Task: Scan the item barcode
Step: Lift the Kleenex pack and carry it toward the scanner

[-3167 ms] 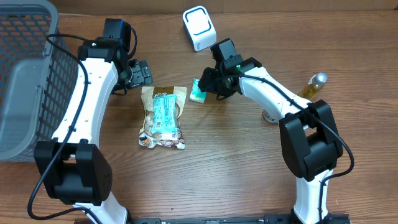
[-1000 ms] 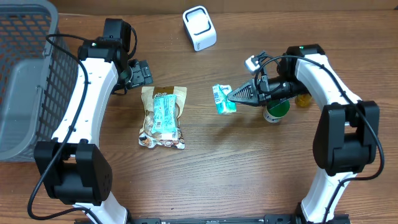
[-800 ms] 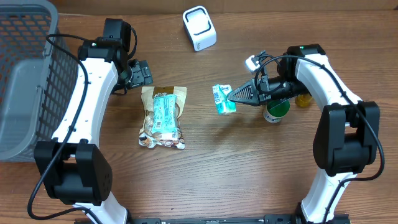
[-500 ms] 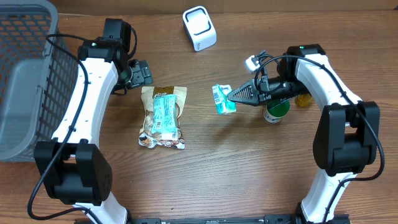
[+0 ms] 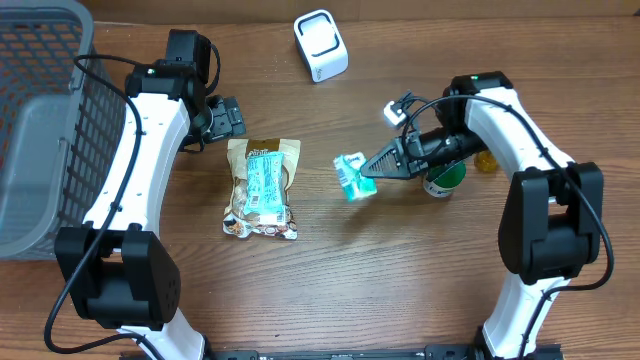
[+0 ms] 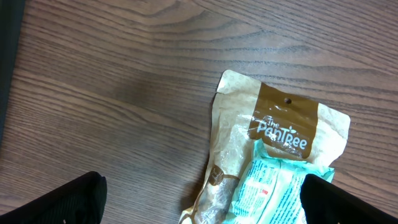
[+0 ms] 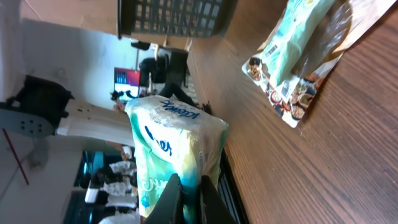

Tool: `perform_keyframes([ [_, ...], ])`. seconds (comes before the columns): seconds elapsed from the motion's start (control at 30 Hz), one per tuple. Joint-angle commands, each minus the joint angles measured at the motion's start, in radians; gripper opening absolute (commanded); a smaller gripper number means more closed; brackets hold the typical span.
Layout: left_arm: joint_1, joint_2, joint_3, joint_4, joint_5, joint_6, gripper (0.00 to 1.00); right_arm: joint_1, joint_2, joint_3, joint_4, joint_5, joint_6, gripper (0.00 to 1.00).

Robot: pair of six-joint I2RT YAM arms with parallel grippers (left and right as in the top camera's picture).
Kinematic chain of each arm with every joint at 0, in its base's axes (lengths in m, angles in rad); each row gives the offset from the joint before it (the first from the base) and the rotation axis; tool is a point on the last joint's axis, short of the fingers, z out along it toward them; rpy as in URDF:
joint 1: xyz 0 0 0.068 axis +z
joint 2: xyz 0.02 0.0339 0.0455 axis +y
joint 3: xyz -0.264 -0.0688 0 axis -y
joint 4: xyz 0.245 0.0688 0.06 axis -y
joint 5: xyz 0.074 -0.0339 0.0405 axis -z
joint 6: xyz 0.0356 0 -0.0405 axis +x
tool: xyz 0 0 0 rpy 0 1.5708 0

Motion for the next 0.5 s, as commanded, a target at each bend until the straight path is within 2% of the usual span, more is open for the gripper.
perform_keyframes([
  [0.0, -0.009, -0.013, 0.013, 0.003, -0.009, 0.015, 1.00, 0.010, -0.038, -0.004, -0.001, 0.009, -0.003, 0.04],
  [0.13, -0.009, -0.013, 0.013, 0.003, -0.009, 0.015, 1.00, 0.010, -0.038, -0.004, 0.010, 0.013, -0.012, 0.04],
  [0.3, -0.009, -0.014, 0.013, 0.004, -0.009, 0.015, 1.00, 0.034, -0.038, -0.004, 0.135, 0.077, 0.020, 0.04],
  [0.37, -0.009, -0.014, 0.013, 0.003, -0.009, 0.015, 0.99, 0.050, -0.038, -0.004, 0.201, 0.100, 0.089, 0.04],
  [0.47, -0.009, -0.013, 0.013, 0.003, -0.009, 0.015, 0.99, 0.080, -0.038, -0.004, 0.373, 0.195, 0.327, 0.04],
])
